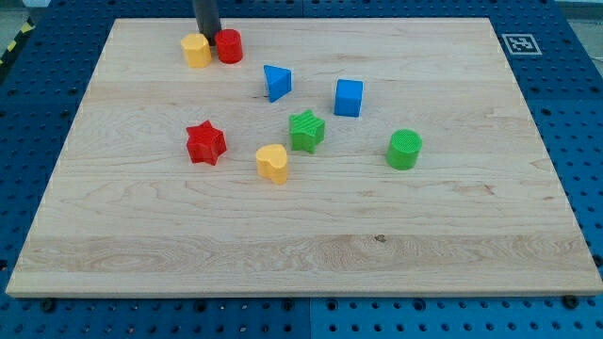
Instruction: Move the red circle towards the blue triangle
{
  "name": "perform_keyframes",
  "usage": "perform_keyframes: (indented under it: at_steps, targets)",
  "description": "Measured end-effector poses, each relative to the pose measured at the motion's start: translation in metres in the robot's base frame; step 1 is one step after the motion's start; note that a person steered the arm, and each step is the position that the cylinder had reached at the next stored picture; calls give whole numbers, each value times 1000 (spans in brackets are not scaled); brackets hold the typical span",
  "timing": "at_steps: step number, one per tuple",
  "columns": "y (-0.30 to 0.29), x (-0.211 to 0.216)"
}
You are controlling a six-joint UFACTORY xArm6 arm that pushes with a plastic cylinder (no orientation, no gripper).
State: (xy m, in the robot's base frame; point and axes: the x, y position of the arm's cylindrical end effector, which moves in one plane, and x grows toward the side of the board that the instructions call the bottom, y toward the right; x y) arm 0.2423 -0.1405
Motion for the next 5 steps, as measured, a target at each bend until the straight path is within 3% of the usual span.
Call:
perform_keyframes:
  at_steps: [2,5]
  targets:
    - [29,-11]
    - [-15,11]
